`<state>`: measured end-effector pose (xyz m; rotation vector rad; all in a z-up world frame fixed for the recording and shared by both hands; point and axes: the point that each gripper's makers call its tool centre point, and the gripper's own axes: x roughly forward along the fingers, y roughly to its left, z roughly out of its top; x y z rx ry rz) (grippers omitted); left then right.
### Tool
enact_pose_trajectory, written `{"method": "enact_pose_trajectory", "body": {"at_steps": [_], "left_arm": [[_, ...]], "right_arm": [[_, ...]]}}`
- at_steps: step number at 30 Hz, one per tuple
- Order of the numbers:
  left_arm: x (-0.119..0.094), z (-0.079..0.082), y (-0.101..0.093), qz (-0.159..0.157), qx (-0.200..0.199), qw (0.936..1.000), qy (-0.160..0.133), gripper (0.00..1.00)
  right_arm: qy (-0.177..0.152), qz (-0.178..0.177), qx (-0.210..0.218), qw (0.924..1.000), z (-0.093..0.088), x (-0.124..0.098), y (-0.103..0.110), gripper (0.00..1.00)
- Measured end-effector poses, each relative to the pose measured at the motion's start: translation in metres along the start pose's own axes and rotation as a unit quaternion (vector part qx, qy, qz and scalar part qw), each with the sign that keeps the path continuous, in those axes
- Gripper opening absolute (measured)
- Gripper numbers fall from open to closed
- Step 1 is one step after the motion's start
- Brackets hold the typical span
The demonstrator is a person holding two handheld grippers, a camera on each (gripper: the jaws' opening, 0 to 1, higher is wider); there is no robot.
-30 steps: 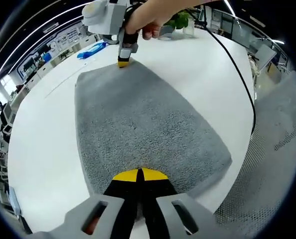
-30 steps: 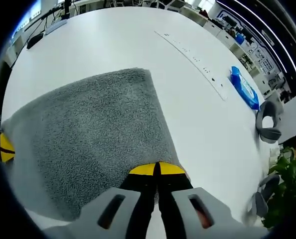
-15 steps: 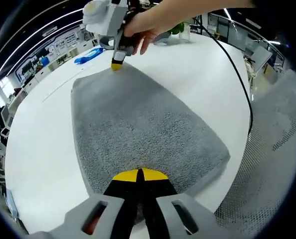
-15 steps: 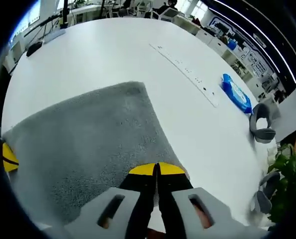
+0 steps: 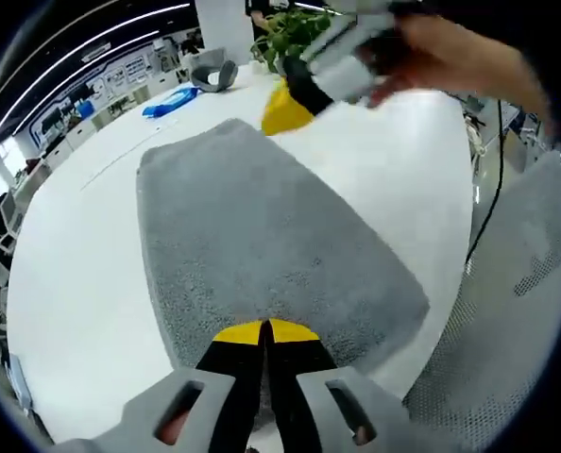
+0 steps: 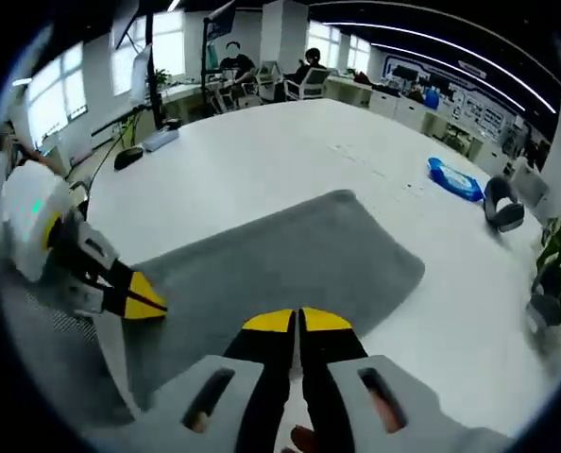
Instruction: Fold the towel on the table until its edges align and the towel forms a compact rectangular stack.
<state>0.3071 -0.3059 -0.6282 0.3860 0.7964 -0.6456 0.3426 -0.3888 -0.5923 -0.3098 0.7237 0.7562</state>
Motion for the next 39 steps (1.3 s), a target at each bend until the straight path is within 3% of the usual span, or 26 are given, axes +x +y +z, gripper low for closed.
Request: {"method": "enact_pose_trajectory", "body": {"at_steps": [3, 6, 8, 12, 17, 18, 21, 29, 39], "left_arm": [[-0.008, 0.005, 0.007, 0.010, -0.013, 0.9997, -0.019, 0.01], [-0.008, 0.005, 0.011, 0.024, -0.013, 0.9994, -0.020, 0.01], [-0.007, 0.002, 0.013, 0.040, 0.015, 0.9990, -0.012, 0.01], [-0.006, -0.004, 0.010, 0.031, 0.012, 0.9994, -0.003, 0.01], [-0.003, -0.018, 0.016, 0.040, 0.008, 0.9990, 0.020, 0.03], [-0.002, -0.020, 0.016, 0.039, 0.006, 0.9990, 0.022, 0.03], [0.000, -0.026, 0.015, 0.029, -0.013, 0.9989, 0.036, 0.03], [0.003, -0.030, 0.014, 0.016, -0.061, 0.9977, 0.025, 0.03], [0.006, -0.025, -0.004, -0.007, -0.032, 0.9992, 0.022, 0.02]], "right_arm": [[0.003, 0.037, 0.026, 0.9990, -0.018, -0.011, 0.039, 0.03], [0.028, 0.078, 0.017, 0.9964, -0.036, -0.014, 0.076, 0.11], [0.026, 0.081, 0.011, 0.9963, -0.040, -0.012, 0.086, 0.12], [0.042, 0.106, -0.014, 0.9934, -0.043, -0.007, 0.099, 0.14], [0.053, 0.116, -0.007, 0.9918, -0.056, -0.004, 0.103, 0.14], [0.071, 0.124, -0.011, 0.9897, -0.063, -0.006, 0.105, 0.16], [0.079, 0.113, -0.035, 0.9898, -0.067, -0.005, 0.100, 0.17], [0.110, 0.104, -0.053, 0.9871, -0.081, 0.003, 0.096, 0.18], [0.113, 0.107, -0.068, 0.9855, -0.087, -0.004, 0.084, 0.18]]}}
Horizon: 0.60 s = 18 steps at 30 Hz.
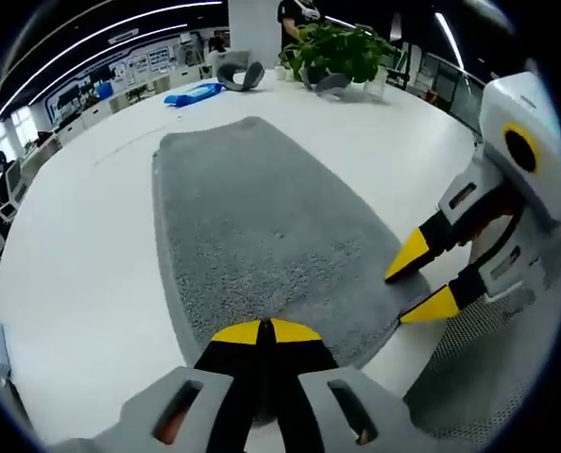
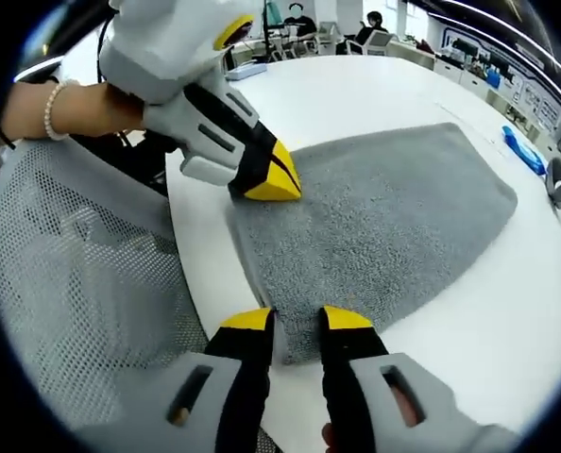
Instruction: Fold the towel on the table until its edges align and the towel forms a compact rectangular stack.
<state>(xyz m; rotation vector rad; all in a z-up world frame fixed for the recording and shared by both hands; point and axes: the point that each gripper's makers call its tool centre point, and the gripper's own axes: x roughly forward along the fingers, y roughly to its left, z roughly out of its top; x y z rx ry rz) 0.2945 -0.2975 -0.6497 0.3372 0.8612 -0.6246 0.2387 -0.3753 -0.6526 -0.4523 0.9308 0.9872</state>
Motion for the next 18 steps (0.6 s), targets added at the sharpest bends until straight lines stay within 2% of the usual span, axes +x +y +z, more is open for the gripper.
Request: {"method": "enact_pose_trajectory", "body": {"at_steps": [3, 7, 10, 11, 12, 15, 18], "left_arm": [[0.000, 0.001, -0.003, -0.010, -0.004, 0.9999, 0.000, 0.03], [-0.004, 0.003, -0.015, -0.046, 0.002, 0.9989, -0.001, 0.04], [-0.009, 0.009, -0.034, -0.097, 0.037, 0.9945, -0.016, 0.10], [-0.012, 0.012, -0.043, -0.113, 0.061, 0.9914, -0.026, 0.12], [-0.013, 0.013, -0.045, -0.116, 0.072, 0.9903, -0.029, 0.13], [-0.015, 0.014, -0.057, -0.117, 0.148, 0.9815, -0.032, 0.17], [-0.015, 0.009, -0.066, -0.140, 0.140, 0.9800, -0.021, 0.20]], "right_arm": [[0.003, 0.008, 0.001, 1.0000, -0.002, -0.002, -0.003, 0.18], [0.014, 0.010, -0.019, 0.9997, -0.007, -0.004, -0.007, 0.18], [0.005, 0.007, -0.027, 0.9996, -0.011, -0.007, -0.008, 0.18], [-0.002, 0.006, -0.025, 0.9997, -0.011, -0.007, -0.009, 0.18], [-0.010, 0.005, -0.020, 0.9997, -0.011, -0.008, -0.009, 0.18], [-0.011, 0.005, -0.015, 0.9998, -0.012, -0.009, -0.010, 0.18], [-0.006, 0.002, -0.035, 0.9994, -0.017, -0.012, -0.013, 0.19]]}}
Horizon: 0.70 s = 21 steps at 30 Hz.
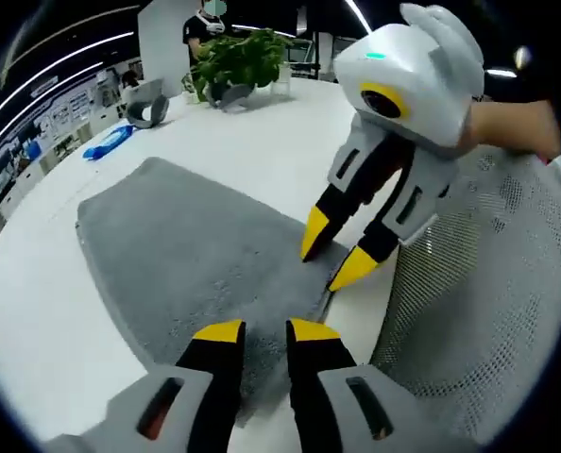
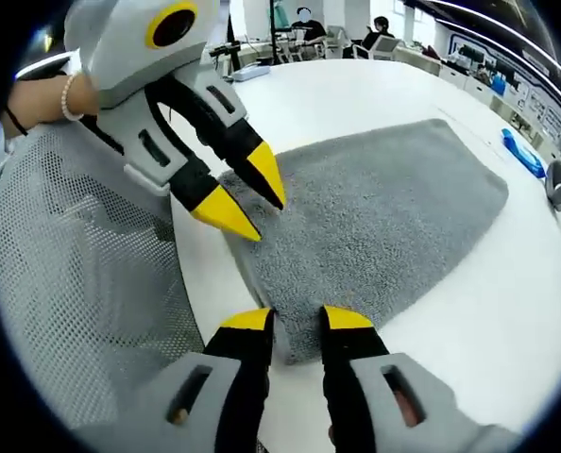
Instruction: Fold the towel on the table until its edges align and the towel forms a compact rectangular stack.
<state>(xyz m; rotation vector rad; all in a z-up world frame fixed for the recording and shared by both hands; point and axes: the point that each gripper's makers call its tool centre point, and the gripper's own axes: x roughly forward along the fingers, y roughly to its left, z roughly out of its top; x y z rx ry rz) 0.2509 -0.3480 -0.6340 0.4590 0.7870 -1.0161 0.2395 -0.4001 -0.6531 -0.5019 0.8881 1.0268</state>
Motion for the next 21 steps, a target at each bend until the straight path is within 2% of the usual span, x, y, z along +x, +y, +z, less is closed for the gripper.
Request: {"method": "enact_pose_trajectory", "body": {"at_steps": [1, 4, 8, 12, 18, 20, 21], "left_arm": [[0.000, -0.001, -0.003, -0.010, -0.011, 0.9999, 0.001, 0.20], [0.001, -0.004, -0.007, -0.024, -0.011, 0.9996, 0.006, 0.21], [0.006, -0.011, -0.010, -0.021, 0.021, 0.9992, 0.025, 0.21], [0.008, -0.013, -0.009, -0.014, 0.033, 0.9989, 0.028, 0.21], [0.012, -0.017, -0.008, -0.002, 0.110, 0.9930, 0.041, 0.20], [0.014, -0.017, -0.009, -0.003, 0.149, 0.9880, 0.040, 0.20], [0.013, -0.017, -0.010, -0.004, 0.147, 0.9884, 0.039, 0.20]], "right_arm": [[0.001, 0.001, -0.005, 1.0000, -0.002, -0.001, 0.000, 0.19], [0.014, 0.002, -0.022, 0.9996, -0.009, -0.004, -0.001, 0.23], [0.018, -0.011, -0.071, 0.9973, -0.012, -0.004, 0.000, 0.25], [0.036, -0.026, -0.115, 0.9924, -0.013, -0.002, -0.001, 0.25], [0.031, -0.030, -0.097, 0.9943, -0.011, -0.001, -0.002, 0.24], [0.031, -0.033, -0.092, 0.9947, -0.011, 0.000, -0.003, 0.23], [0.032, -0.034, -0.092, 0.9946, -0.011, 0.000, -0.003, 0.23]]}}
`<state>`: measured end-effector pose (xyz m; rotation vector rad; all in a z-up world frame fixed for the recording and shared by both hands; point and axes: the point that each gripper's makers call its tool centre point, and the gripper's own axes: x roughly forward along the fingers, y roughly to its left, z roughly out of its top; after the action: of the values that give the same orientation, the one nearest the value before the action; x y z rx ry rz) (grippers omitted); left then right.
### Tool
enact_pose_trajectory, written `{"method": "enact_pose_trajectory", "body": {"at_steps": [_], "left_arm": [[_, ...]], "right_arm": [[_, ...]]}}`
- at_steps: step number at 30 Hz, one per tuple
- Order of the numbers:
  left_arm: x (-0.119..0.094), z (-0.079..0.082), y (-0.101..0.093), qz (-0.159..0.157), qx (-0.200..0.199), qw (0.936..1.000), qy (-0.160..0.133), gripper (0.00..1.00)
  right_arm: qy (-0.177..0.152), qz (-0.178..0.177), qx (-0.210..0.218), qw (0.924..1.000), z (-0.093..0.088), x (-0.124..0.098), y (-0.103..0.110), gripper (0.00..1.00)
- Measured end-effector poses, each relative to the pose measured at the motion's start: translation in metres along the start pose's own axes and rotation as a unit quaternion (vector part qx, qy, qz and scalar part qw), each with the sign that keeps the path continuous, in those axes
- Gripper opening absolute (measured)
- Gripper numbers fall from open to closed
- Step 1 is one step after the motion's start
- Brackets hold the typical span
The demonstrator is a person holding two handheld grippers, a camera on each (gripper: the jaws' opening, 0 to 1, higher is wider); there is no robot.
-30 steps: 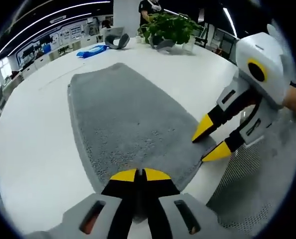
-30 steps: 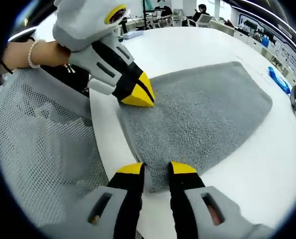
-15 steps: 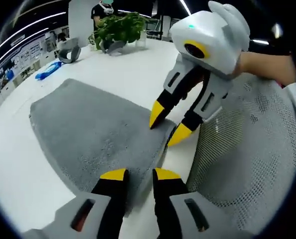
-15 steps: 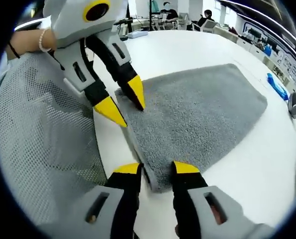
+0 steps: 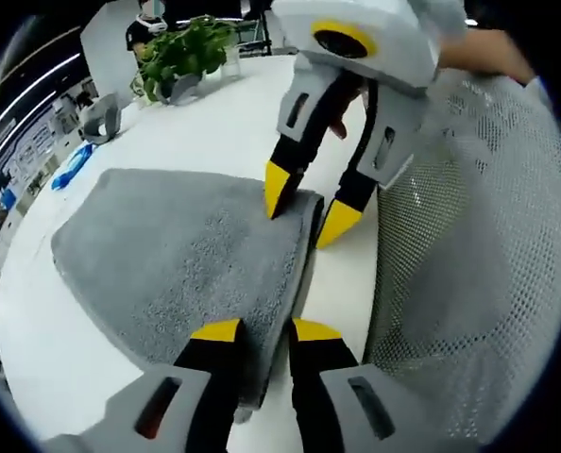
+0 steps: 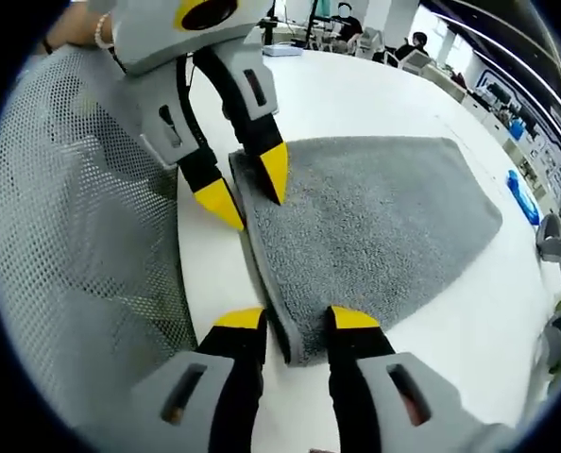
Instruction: Fold the towel on the table until its edges align and the towel forms a compact rectangular stack.
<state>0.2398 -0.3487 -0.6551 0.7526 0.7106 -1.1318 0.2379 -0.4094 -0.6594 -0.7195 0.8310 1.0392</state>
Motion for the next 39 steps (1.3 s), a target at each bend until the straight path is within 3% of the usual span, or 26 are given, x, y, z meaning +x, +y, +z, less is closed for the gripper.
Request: {"method": "enact_pose_trajectory", "body": {"at_steps": [3, 5, 6, 7, 10, 17, 22, 26, 31, 35, 39], "left_arm": [[-0.001, 0.000, -0.002, -0.011, -0.012, 0.9999, -0.004, 0.23], [-0.001, 0.000, -0.004, -0.019, -0.014, 0.9997, -0.010, 0.26], [-0.001, 0.000, -0.004, -0.019, -0.014, 0.9997, -0.009, 0.27], [-0.001, 0.001, -0.005, -0.019, -0.011, 0.9997, -0.009, 0.27], [0.000, -0.003, 0.002, 0.003, -0.004, 1.0000, 0.005, 0.21], [0.004, -0.001, 0.007, 0.022, 0.008, 0.9997, 0.008, 0.12], [0.001, 0.001, 0.012, 0.027, -0.032, 0.9989, 0.020, 0.09], [0.000, 0.002, 0.012, 0.030, -0.028, 0.9987, 0.031, 0.08], [-0.010, 0.004, 0.010, 0.024, -0.034, 0.9980, 0.047, 0.08], [-0.017, 0.009, 0.009, 0.012, -0.027, 0.9984, 0.048, 0.08], [-0.027, 0.019, 0.012, 0.011, -0.043, 0.9983, 0.039, 0.08]], "right_arm": [[0.002, -0.006, 0.001, 1.0000, 0.000, 0.000, -0.001, 0.20], [0.009, -0.023, -0.005, 0.9997, -0.002, 0.001, -0.007, 0.13], [0.010, -0.042, -0.024, 0.9988, -0.002, 0.002, -0.014, 0.09], [0.011, -0.032, -0.043, 0.9985, -0.001, 0.004, -0.010, 0.09], [0.012, -0.032, -0.007, 0.9994, -0.001, 0.003, -0.011, 0.09], [-0.018, -0.012, 0.075, 0.9969, 0.000, 0.002, -0.014, 0.08], [0.002, -0.015, 0.068, 0.9976, 0.002, 0.000, -0.011, 0.07], [0.015, -0.017, 0.054, 0.9983, 0.003, -0.001, -0.011, 0.06], [0.011, 0.007, 0.083, 0.9965, 0.006, -0.008, -0.008, 0.06], [0.011, 0.021, 0.076, 0.9968, 0.009, -0.018, -0.005, 0.06], [0.012, 0.013, 0.066, 0.9976, 0.015, -0.031, -0.008, 0.06]]}}
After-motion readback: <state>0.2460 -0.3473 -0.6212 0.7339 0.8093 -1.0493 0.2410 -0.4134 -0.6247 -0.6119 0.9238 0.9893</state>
